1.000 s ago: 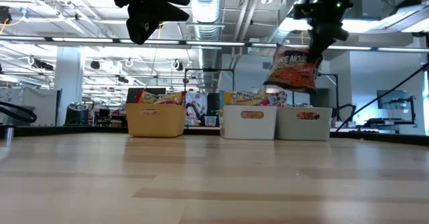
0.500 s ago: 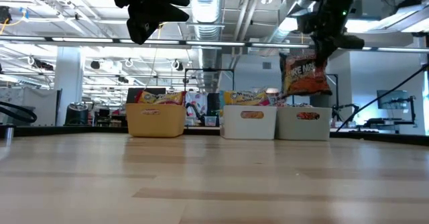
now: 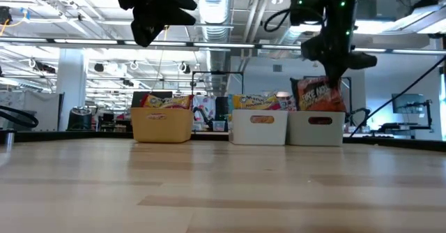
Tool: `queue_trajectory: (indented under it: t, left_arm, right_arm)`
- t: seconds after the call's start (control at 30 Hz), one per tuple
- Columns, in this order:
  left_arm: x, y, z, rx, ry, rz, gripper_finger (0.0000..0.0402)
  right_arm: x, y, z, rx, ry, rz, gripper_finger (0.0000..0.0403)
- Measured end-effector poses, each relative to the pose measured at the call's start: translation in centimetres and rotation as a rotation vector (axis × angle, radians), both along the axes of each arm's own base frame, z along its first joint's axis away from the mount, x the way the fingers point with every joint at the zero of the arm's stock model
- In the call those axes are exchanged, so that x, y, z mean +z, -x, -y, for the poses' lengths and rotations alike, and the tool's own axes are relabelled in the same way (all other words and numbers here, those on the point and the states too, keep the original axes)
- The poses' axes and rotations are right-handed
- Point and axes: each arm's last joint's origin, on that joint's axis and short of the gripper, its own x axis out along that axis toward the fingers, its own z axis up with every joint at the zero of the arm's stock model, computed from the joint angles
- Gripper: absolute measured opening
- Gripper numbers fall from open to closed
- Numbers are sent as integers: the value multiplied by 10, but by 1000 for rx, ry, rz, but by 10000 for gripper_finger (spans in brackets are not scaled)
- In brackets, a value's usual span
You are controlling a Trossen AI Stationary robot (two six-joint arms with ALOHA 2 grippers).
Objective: Sort Maruchan noodles
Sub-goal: Put the black noodle pack into the gray bin
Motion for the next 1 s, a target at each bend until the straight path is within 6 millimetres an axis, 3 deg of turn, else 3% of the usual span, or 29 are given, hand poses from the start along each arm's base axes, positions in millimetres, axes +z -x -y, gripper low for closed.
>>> queue_trajectory:
  t: [0.2, 0.47, 1.0]
  left_arm:
    - [-2, 1, -1, 4, -6, -18, 102]
    - [-3, 0, -5, 24, -10, -30, 102]
    - [-3, 0, -7, 27, -6, -29, 103]
  right_arm:
    - [-2, -6, 2, 1, 14, 35, 6]
    - [16, -12, 1, -37, -12, 173, 6]
    - [3, -12, -1, -115, -105, 170, 5]
